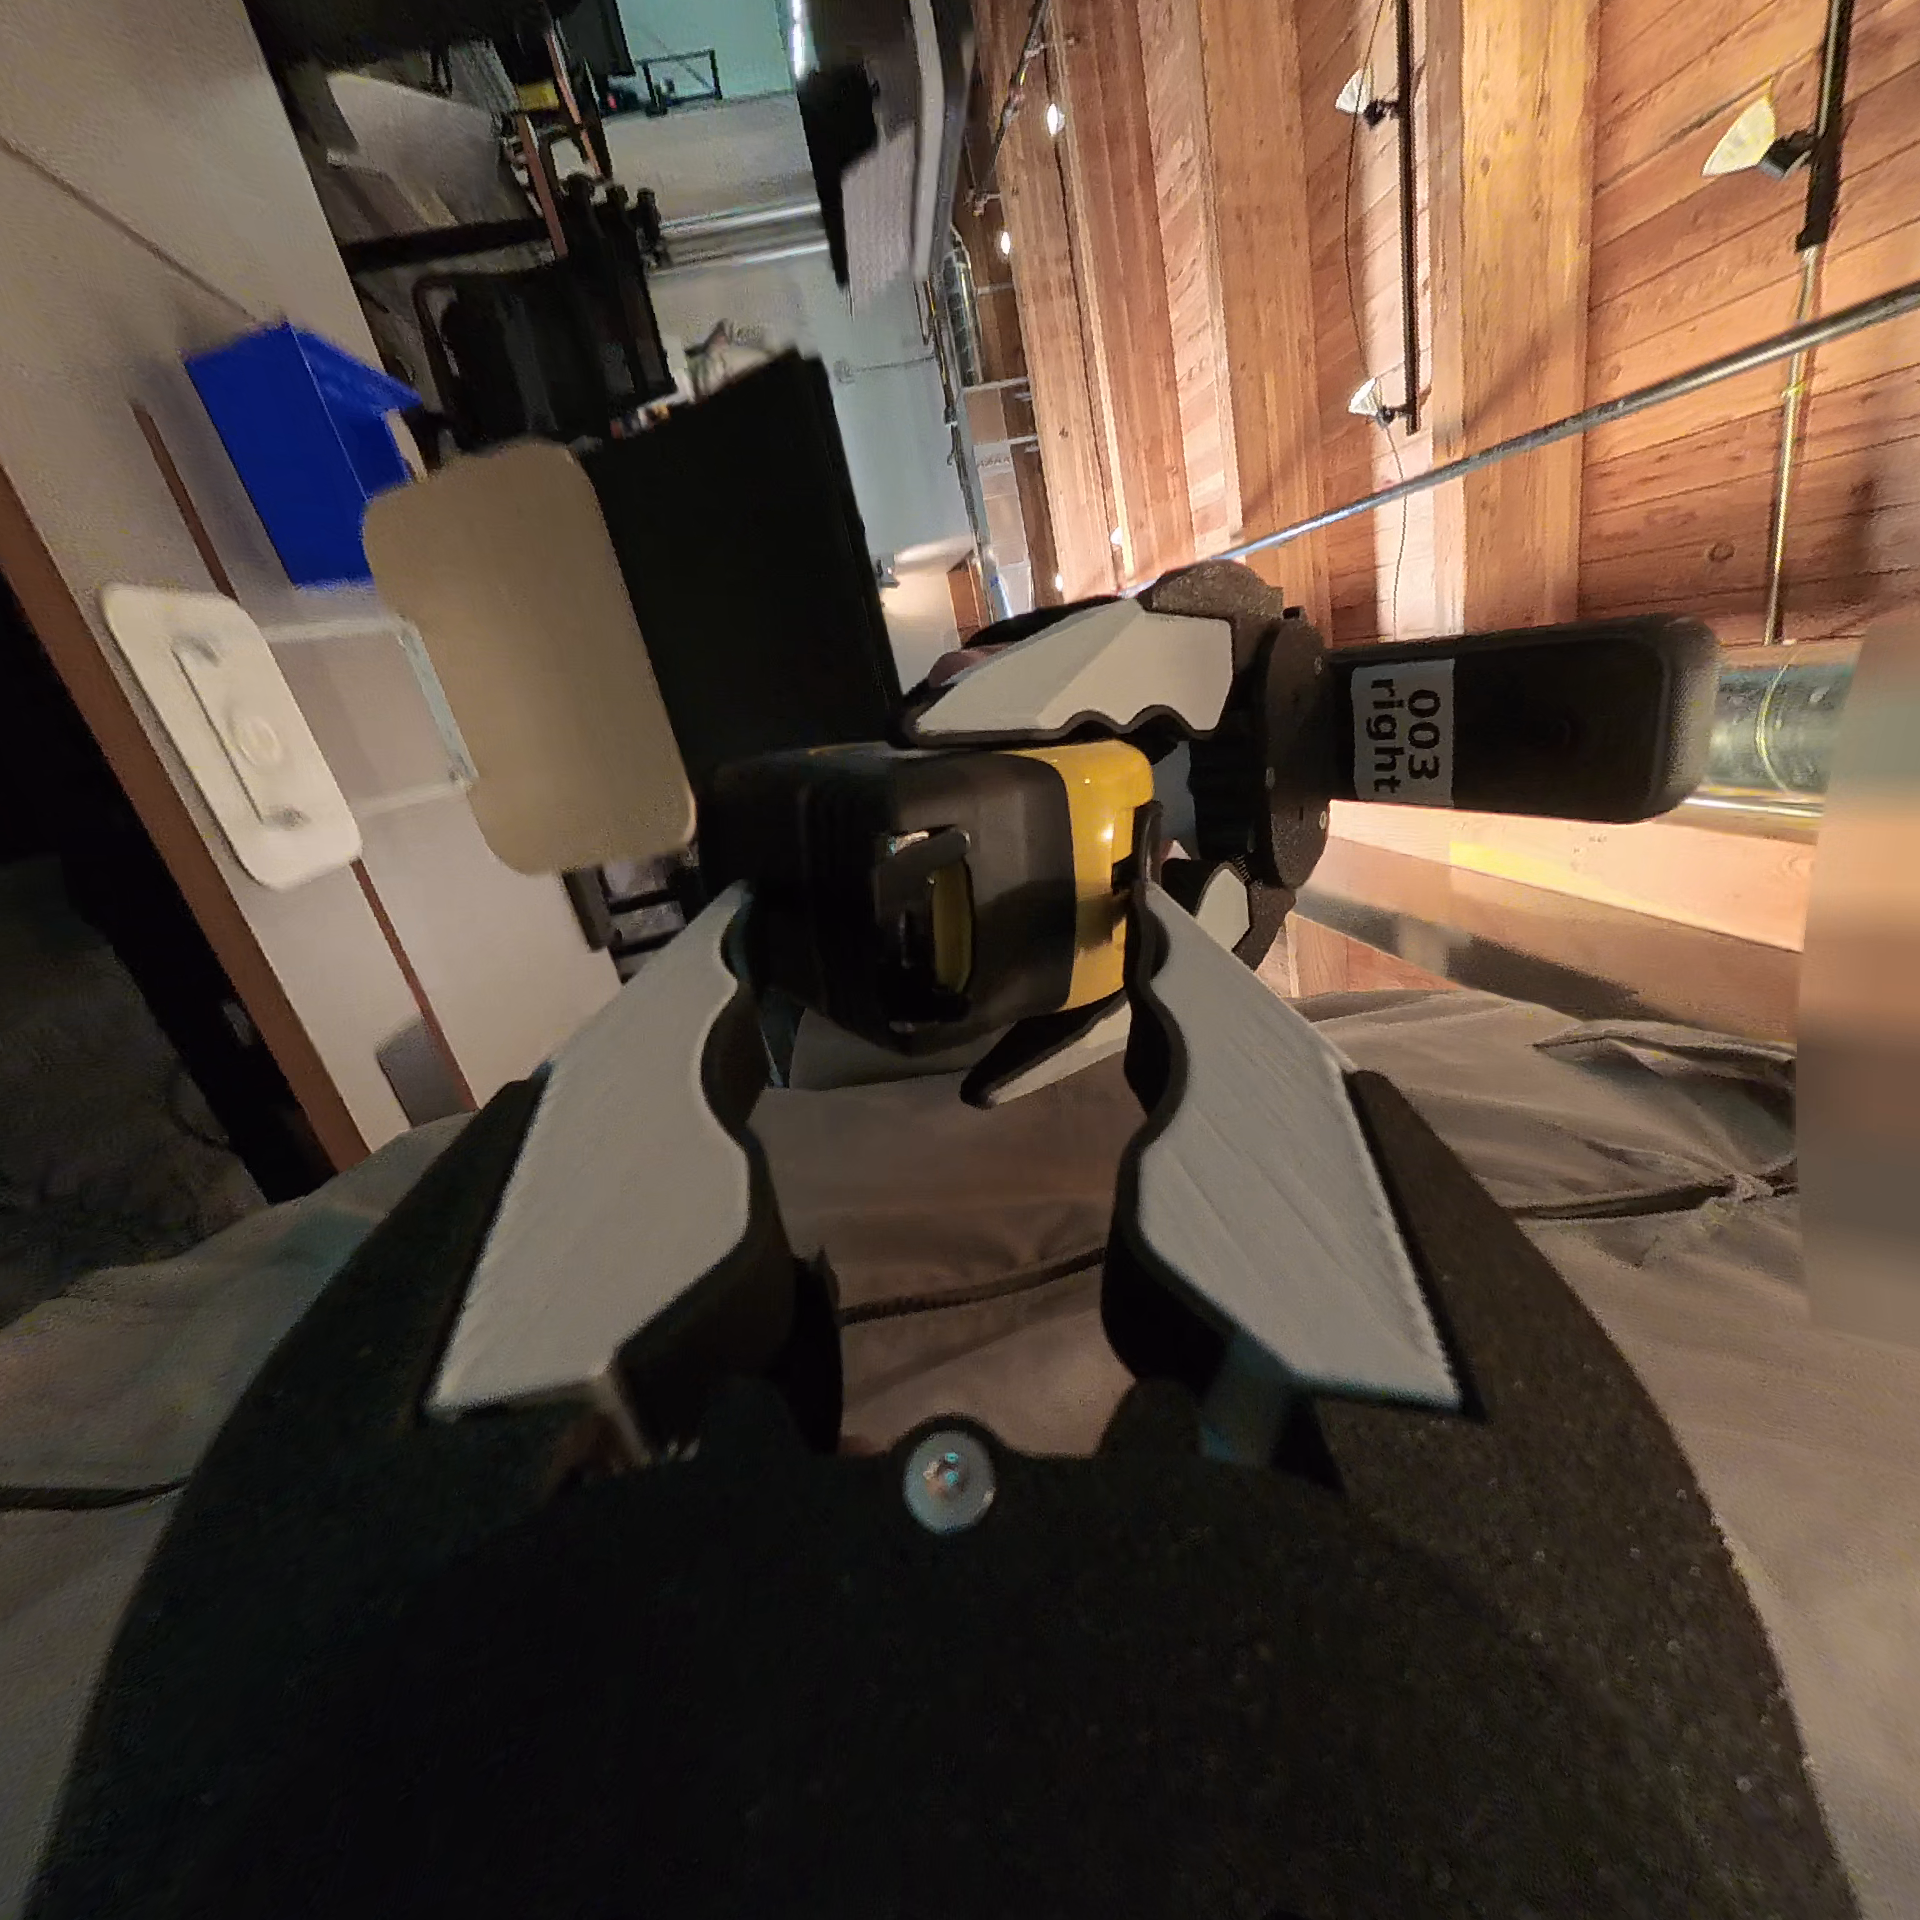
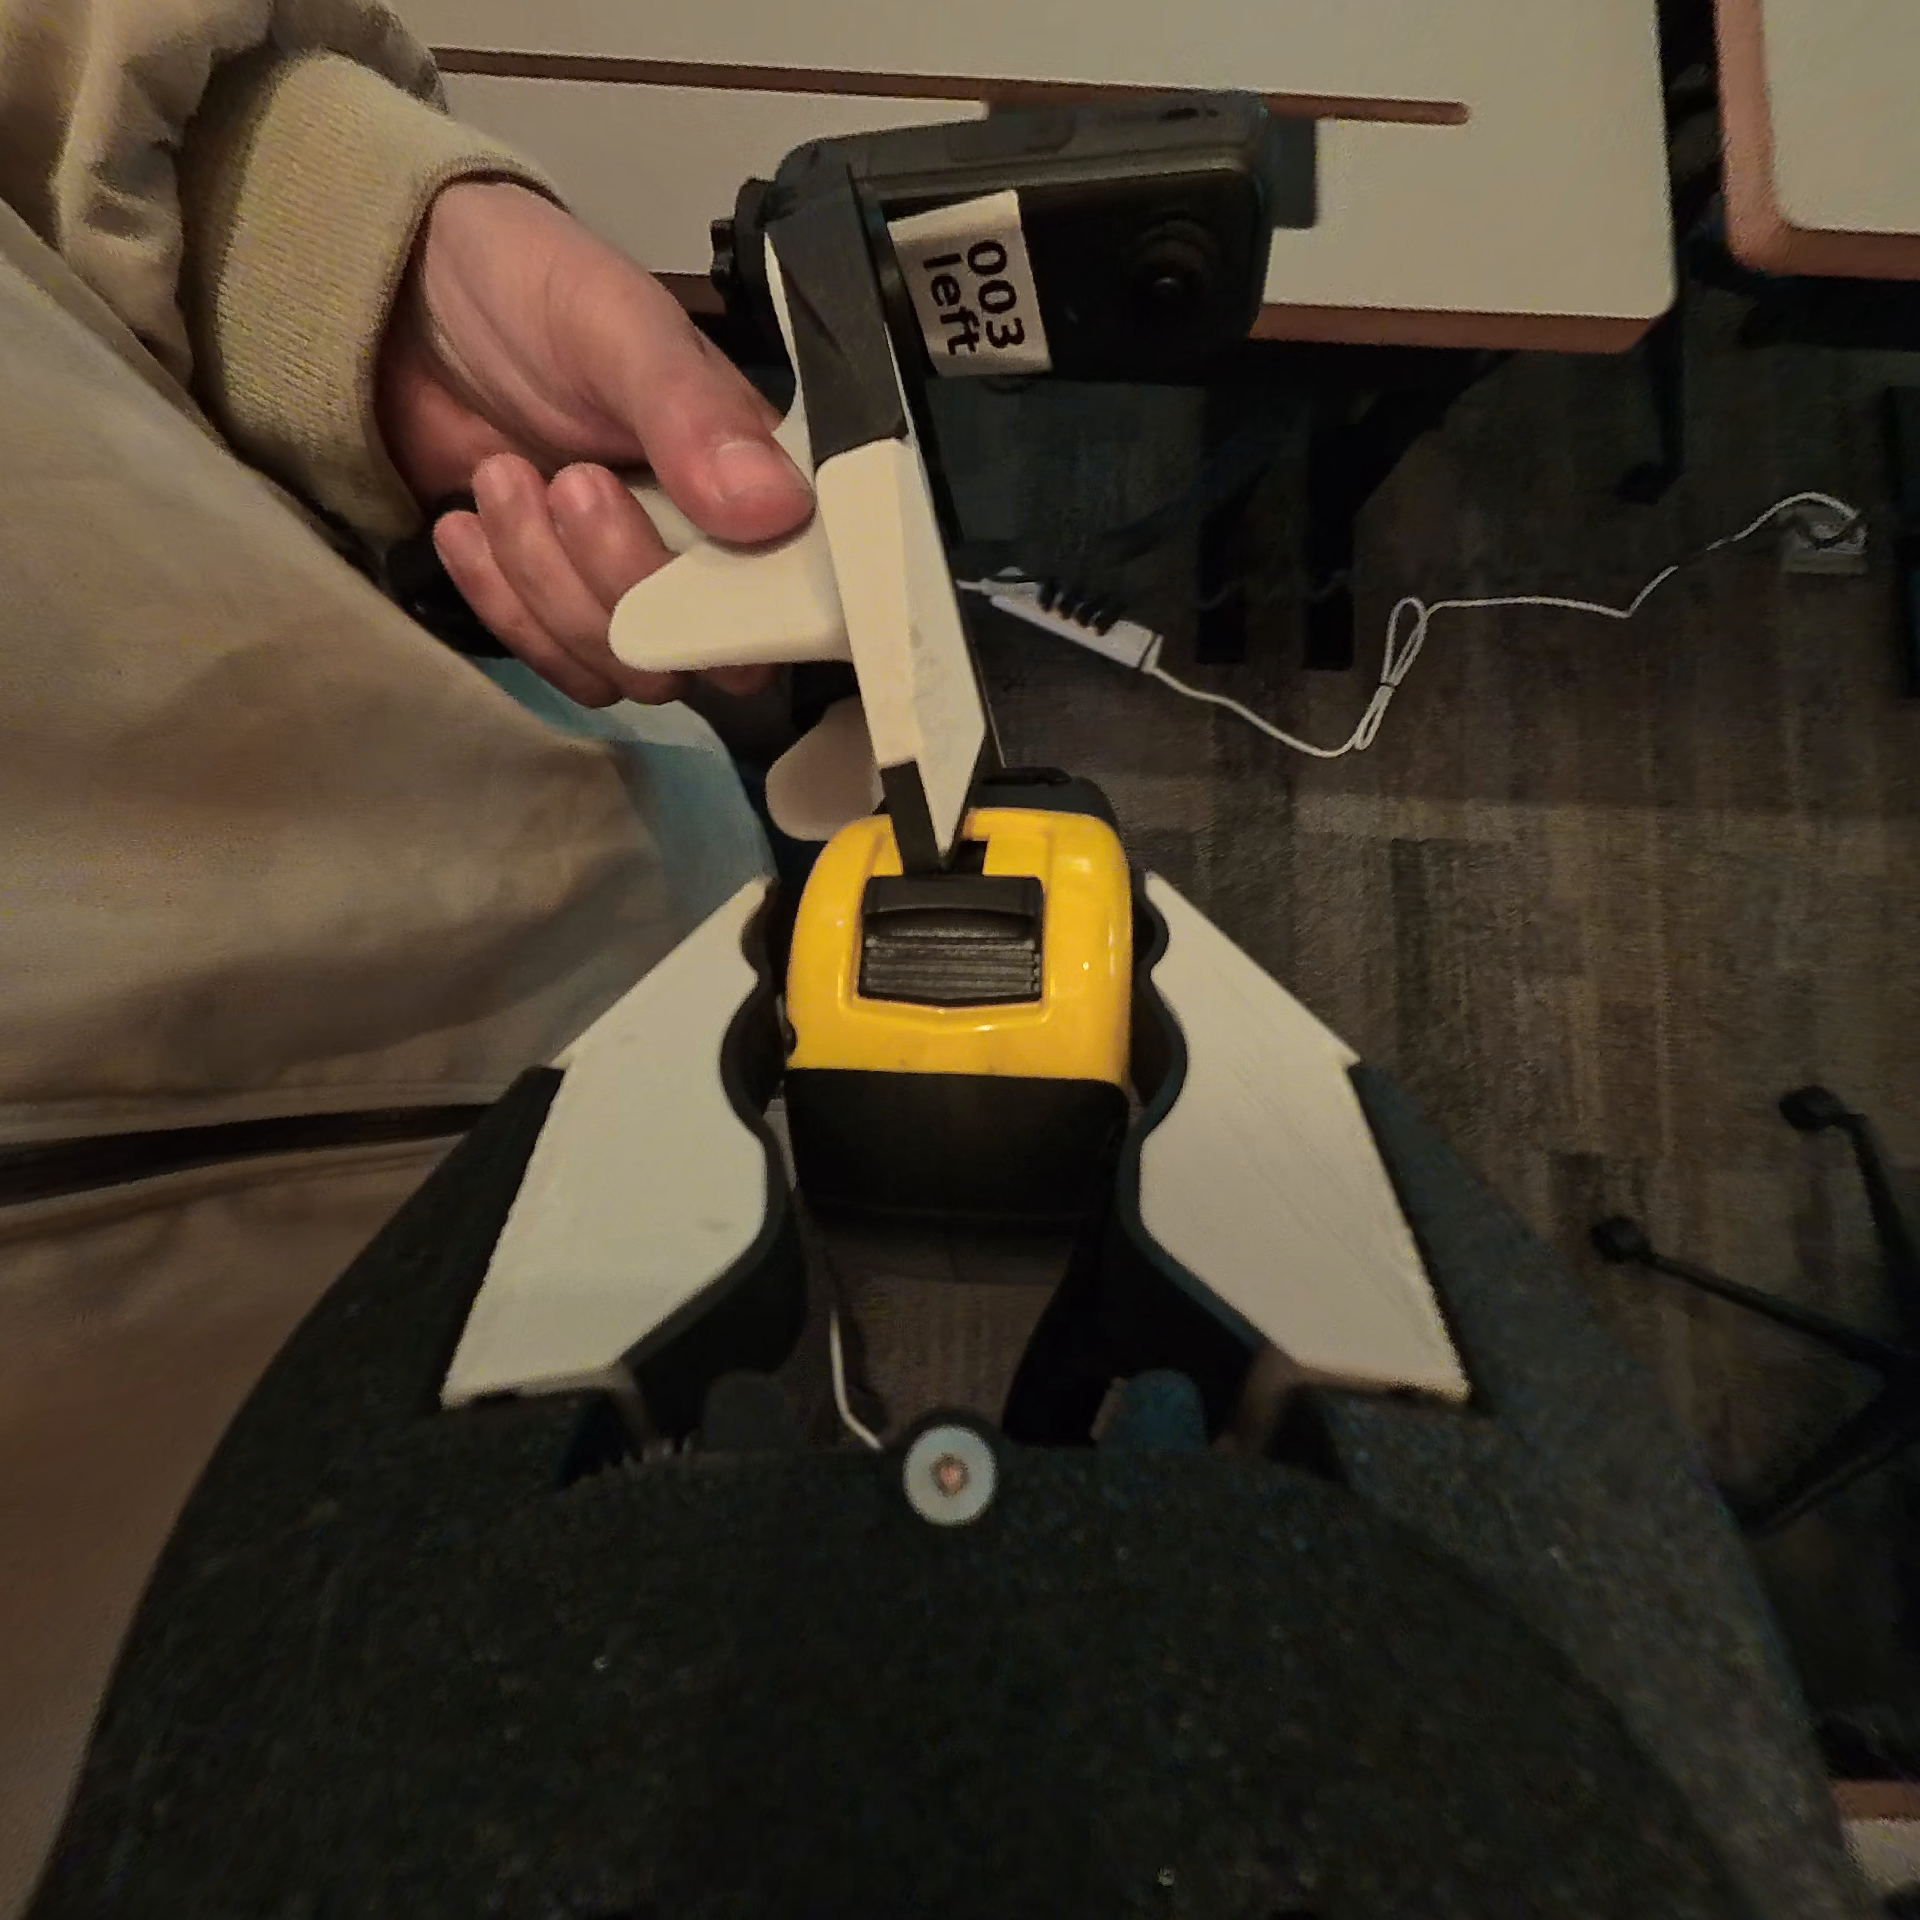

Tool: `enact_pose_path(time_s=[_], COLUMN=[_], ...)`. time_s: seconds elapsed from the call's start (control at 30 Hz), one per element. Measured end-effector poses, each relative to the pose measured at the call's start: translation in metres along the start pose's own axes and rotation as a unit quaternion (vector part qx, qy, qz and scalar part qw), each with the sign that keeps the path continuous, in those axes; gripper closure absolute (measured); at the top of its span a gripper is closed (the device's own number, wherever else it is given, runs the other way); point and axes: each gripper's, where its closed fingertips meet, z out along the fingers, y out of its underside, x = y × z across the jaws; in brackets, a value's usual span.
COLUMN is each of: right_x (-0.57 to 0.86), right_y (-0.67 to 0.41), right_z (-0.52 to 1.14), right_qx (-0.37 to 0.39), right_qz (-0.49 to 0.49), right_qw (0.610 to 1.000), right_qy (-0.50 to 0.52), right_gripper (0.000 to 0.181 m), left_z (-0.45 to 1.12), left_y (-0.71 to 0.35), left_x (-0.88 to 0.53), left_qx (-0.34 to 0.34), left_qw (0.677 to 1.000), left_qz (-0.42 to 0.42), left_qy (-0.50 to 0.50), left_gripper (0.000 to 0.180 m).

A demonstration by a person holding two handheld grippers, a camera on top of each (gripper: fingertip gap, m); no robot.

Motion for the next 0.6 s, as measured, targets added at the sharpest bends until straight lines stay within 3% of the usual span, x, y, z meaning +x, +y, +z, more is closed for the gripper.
enact_pose_path(time_s=[0.3,0.6], right_x=[0.263,0.535], right_y=[-0.041,-0.074], right_z=[0.024,0.075], right_qx=[-0.025,0.0], right_qz=[-0.014,-0.064], right_qw=[0.999,0.997], right_qy=[-0.022,-0.042], right_gripper=[0.116,0.116], left_z=[0.01,0.005], left_y=[-0.266,-0.541], left_x=[-0.033,-0.095], left_qx=[0.013,0.06], left_qw=[1.0,0.998], left_qz=[-0.01,0.027], left_qy=[-0.003,-0.025], left_gripper=[0.112,0.112])
